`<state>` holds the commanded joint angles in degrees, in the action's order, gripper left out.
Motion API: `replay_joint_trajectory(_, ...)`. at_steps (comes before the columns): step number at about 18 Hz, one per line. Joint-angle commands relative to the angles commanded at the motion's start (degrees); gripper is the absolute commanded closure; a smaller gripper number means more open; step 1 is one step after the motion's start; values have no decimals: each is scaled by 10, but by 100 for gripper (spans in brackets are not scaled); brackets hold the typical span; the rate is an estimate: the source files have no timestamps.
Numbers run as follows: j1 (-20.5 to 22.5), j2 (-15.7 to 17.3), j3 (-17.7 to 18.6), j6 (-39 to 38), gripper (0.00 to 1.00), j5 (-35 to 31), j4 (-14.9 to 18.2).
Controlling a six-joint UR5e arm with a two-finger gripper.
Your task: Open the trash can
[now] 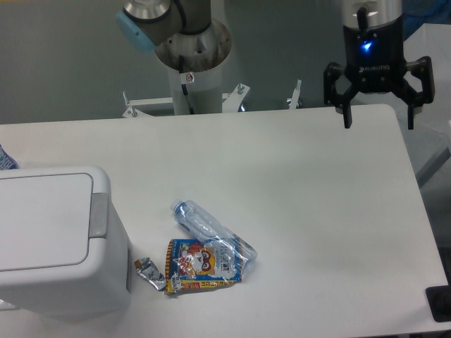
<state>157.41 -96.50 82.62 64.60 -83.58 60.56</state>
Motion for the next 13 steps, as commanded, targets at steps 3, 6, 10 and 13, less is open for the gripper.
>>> replay_joint_trajectory(3, 0, -3, 0, -2, 0, -2, -1)
replay_joint_trajectory(6, -1, -7, -5, -18, 0, -3, 1)
replay_joint_trajectory(10, -10, -17, -3, -100, 0, 1, -2)
replay_joint_trajectory(13, -49, -38, -6, -179, 0, 0, -40)
